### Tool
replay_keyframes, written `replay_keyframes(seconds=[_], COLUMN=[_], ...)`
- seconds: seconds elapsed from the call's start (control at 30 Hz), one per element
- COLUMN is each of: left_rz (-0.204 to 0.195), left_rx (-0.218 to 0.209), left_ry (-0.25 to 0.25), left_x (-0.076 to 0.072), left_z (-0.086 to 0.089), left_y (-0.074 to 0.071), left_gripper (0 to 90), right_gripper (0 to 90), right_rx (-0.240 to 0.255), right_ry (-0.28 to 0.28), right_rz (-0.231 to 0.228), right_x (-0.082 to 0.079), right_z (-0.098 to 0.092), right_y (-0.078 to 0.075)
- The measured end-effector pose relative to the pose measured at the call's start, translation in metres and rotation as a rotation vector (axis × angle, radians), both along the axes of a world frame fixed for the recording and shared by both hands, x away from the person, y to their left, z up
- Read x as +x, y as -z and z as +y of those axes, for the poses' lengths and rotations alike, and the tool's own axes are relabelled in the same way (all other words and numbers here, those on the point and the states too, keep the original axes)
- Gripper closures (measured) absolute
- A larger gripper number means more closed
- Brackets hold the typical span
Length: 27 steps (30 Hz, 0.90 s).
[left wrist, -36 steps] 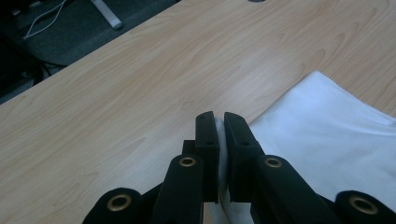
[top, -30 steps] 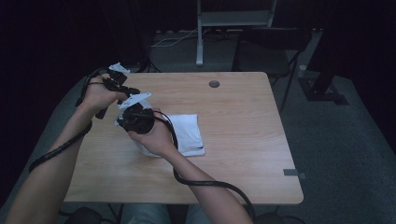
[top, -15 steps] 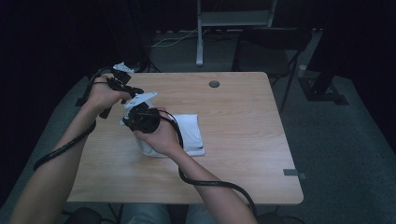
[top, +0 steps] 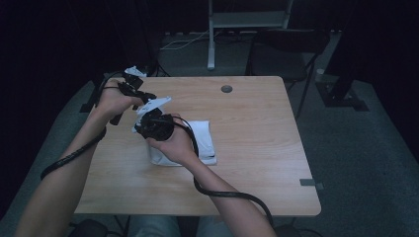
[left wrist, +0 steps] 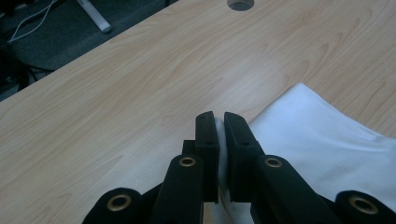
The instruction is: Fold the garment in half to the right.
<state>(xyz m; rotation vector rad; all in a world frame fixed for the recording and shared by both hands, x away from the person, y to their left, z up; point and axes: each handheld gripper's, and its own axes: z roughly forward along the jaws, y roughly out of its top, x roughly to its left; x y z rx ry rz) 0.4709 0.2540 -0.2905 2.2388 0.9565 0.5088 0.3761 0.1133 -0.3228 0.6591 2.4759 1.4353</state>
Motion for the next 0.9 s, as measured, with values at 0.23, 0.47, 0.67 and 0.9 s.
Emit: replay_keyframes(seconds=[0.23, 0.47, 0.67, 0.9], left_rz=[0.001, 0.001, -0.003, -0.004], left_rx=[-0.007, -0.02, -0.03, -0.03], left_ry=[0.002, 0.01, 0.011, 0.022], left_x=[0.0, 0.0, -0.001, -0.002], left_z=[-0.001, -0.002, -0.005, -0.009], left_y=[0.002, 0.003, 0.003, 0.003], left_gripper=[85.5, 85.5, 85.5, 85.5], right_gripper=[82.5, 82.5, 82.4, 82.4], right_rx=[0.005, 0.004, 0.001, 0.003], right_ry=[0.003, 0.002, 0.007, 0.01], right_rz=[0.005, 0.003, 0.001, 0.003], right_x=[0.0, -0.001, -0.002, -0.002], right_z=[-0.005, -0.008, -0.012, -0.015], right_y=[0.002, 0.003, 0.004, 0.006])
